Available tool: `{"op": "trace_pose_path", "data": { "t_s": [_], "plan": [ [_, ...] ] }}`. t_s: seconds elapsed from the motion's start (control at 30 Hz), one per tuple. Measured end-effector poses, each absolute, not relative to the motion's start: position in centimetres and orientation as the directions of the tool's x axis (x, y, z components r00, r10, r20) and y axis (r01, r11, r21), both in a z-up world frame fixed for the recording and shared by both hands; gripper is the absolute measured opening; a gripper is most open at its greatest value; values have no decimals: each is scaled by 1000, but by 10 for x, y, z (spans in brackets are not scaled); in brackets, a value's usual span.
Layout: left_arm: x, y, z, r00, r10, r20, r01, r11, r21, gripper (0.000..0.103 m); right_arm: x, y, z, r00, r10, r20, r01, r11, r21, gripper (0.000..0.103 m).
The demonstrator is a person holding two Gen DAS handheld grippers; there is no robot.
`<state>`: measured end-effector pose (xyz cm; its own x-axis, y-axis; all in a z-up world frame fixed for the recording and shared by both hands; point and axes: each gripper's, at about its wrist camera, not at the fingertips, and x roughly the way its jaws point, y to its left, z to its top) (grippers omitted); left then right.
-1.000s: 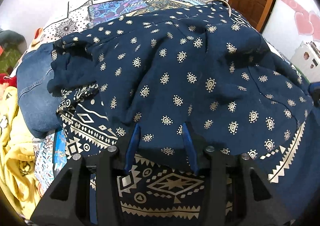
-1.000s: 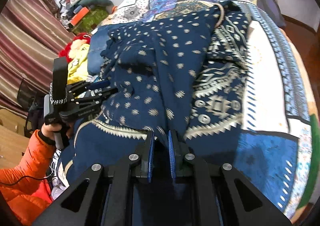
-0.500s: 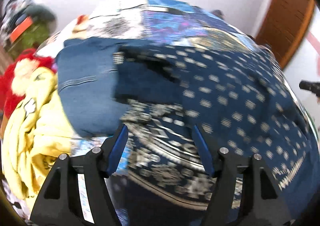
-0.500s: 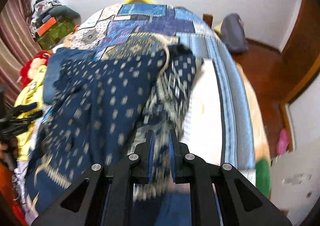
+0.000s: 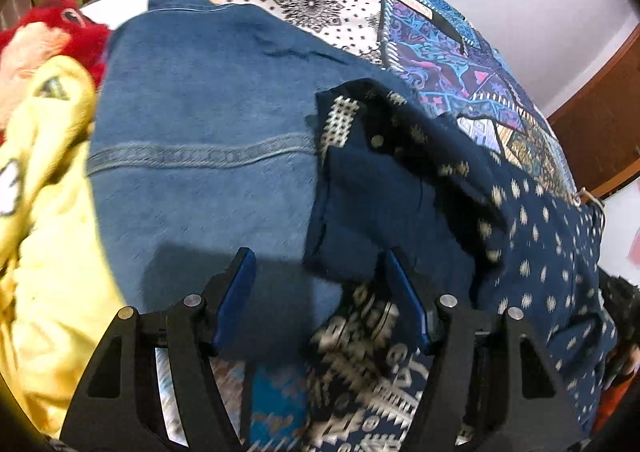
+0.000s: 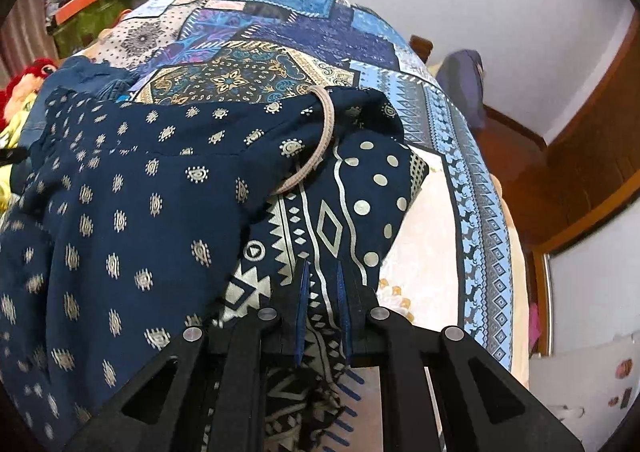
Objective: Fold large clothes
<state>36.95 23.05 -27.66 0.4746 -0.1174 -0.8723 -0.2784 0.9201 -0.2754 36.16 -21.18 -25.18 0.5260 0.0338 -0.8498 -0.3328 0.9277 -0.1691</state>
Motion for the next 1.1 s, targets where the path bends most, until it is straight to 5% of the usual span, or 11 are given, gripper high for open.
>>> {"op": "trace_pose_path", "data": {
  "t_s": [0.1,0.13,0.2,0.3,0.6,0.67,0.73,0.77,0.87,0.93,1.1],
  "plan": [
    [380,228,-279,492,-128,-861,-264,921,-288,66,359,-213,-253,557,-83,-827,-287,915,-284,14],
    [382,229,-279,495,-134,-858,-259,920,-293,67,358,-215,-254,572,-126,-811,-265,907,-328,52],
    [389,231,-281,503,-153,-851,-242,920,-309,73,353,-226,-251,633,-233,-738,-175,885,-430,103],
    [396,228,-282,513,-150,-846,-232,924,-304,81,352,-247,-249,601,-162,-783,-185,924,-333,102],
    [423,199,-285,502,-92,-860,-169,965,-202,76,383,-251,-239,543,148,-826,-187,981,53,100],
    [427,195,-288,507,-69,-859,-171,969,-179,76,397,-245,-247,515,183,-837,-185,978,99,93],
    [430,196,-287,525,-67,-848,-185,964,-191,70,409,-240,-259,476,223,-851,-175,972,157,67],
    [430,196,-286,533,-70,-843,-184,963,-196,59,412,-240,-265,467,251,-848,-163,967,196,66],
    [432,191,-277,554,-93,-827,-161,963,-216,26,421,-232,-262,480,311,-820,-184,950,253,34],
    [431,183,-266,564,-34,-825,-159,976,-149,22,427,-225,-255,485,327,-811,-198,944,262,17],
    [427,186,-224,647,-10,-763,-145,980,-136,19,443,-202,-218,568,309,-763,-259,947,191,14]
  ]
}}
